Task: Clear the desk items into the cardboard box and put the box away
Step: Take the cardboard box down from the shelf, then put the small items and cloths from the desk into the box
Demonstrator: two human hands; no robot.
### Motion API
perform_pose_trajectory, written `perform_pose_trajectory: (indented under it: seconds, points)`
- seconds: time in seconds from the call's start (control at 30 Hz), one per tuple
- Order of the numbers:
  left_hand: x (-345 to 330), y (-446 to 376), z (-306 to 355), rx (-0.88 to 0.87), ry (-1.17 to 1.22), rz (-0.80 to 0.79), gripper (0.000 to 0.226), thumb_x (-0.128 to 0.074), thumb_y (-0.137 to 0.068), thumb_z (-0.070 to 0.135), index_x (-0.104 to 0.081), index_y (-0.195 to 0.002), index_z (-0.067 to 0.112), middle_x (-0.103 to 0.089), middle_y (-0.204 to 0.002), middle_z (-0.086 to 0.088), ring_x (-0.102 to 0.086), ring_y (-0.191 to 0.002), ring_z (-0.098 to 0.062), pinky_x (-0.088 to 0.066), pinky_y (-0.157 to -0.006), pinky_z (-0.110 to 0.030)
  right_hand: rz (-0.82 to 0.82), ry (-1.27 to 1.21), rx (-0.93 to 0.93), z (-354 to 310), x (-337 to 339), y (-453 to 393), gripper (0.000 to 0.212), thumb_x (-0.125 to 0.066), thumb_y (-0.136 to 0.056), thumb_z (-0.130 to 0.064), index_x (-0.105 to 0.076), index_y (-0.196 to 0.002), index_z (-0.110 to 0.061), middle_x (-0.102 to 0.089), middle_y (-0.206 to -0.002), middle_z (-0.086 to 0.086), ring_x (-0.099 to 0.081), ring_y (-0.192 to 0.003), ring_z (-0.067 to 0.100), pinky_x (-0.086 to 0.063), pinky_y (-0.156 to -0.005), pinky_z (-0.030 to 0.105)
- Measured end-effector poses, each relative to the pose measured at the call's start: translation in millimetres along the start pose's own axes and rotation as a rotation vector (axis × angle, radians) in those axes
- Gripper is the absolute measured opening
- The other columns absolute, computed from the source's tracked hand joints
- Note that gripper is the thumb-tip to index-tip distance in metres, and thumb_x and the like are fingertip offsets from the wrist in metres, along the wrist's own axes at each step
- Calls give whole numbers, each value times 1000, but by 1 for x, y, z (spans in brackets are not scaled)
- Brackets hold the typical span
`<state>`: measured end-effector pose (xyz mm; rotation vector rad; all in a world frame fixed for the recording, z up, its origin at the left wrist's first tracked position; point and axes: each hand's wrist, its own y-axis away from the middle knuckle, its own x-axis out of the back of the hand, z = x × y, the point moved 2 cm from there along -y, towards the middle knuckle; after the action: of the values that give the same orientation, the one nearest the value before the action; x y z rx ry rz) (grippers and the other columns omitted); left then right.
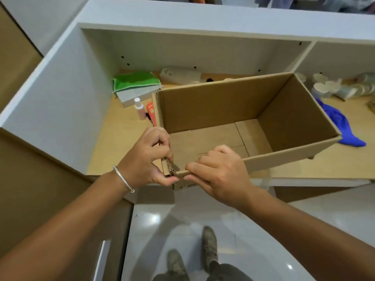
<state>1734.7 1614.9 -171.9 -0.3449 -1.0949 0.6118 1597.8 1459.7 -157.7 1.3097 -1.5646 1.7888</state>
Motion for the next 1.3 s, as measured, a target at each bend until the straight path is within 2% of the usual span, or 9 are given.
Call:
perform_pose_trajectory:
  seconds: [0.23,0.4,0.57,0.67,0.8,0.93,1.03,1.17,1.3]
  points:
    - [-32,4,-16,52,45,-61,39,-84,-56,42,-63,-68,11,-42,-89,3,-49,-100,-24,-40,-90,-29,-54,-43,-1,18,-22,17,17,-61,-93,-34,-70,-92,-20,-62,-73,-5,-50,-63,14,-34,-63,29]
    - [-32,9,-23,125,-53,-220,42,-81,-60,46,-65,-76,11,-50,-102,-1,-46,-122,-25,-35,-101,-24,-267,-95,-28,24,-29,12,16,-54,-94,-33,-65,-96,-22,-62,-78,-5,-54,-69,18,-33,-67,30]
    - [-12,6,-9,253,-172,-343,51,-76,-68,52,-67,-106,19,-50,-135,-4,-26,-143,-19,-32,-109,-33,-307,-180,-184,56,-6,-5,39,-50,-89,-49,-62,-118,-25,-64,-112,-4,-57,-105,18,-42,-92,39]
    - [6,-8,7,402,-164,-316,64,-65,-74,61,-55,-128,29,-39,-146,8,-22,-143,-8,-31,-108,-32,-329,-118,-261,84,4,-19,50,-52,-90,-50,-49,-135,-28,-52,-136,-3,-43,-128,17,-32,-110,44]
    - [15,-41,10,592,-358,-183,64,-47,-84,63,-41,-141,33,-38,-148,9,-33,-135,-8,-34,-104,-30,-374,-77,-259,115,6,-47,58,-52,-91,-50,-37,-144,-29,-40,-148,-1,-30,-139,18,-20,-117,46]
    - [13,-67,-20,681,-557,-204,63,-38,-91,58,-32,-146,29,-40,-149,1,-38,-134,-21,-36,-106,-38,-365,-34,-203,134,-9,-79,59,-54,-89,-51,-40,-141,-28,-43,-144,2,-36,-133,21,-22,-115,47]
    - [16,-83,-53,715,-623,-201,64,-33,-89,56,-37,-145,23,-44,-145,-3,-42,-131,-25,-37,-103,-41,-377,-25,-188,144,-30,-113,58,-56,-87,-51,-44,-139,-26,-47,-140,5,-40,-129,24,-27,-111,47]
    - [29,-96,-115,765,-636,-159,61,-36,-89,50,-41,-142,19,-47,-142,-7,-44,-128,-27,-38,-102,-42,-354,-26,-197,167,-68,-175,55,-54,-88,-51,-47,-137,-26,-47,-141,2,-37,-132,21,-24,-112,44]
    - [34,-89,-181,822,-590,-181,64,-32,-89,52,-39,-143,20,-45,-143,-7,-43,-129,-29,-38,-100,-43,-455,-28,-207,192,-120,-227,58,-53,-89,-50,-44,-141,-26,-43,-144,3,-33,-135,21,-20,-113,44]
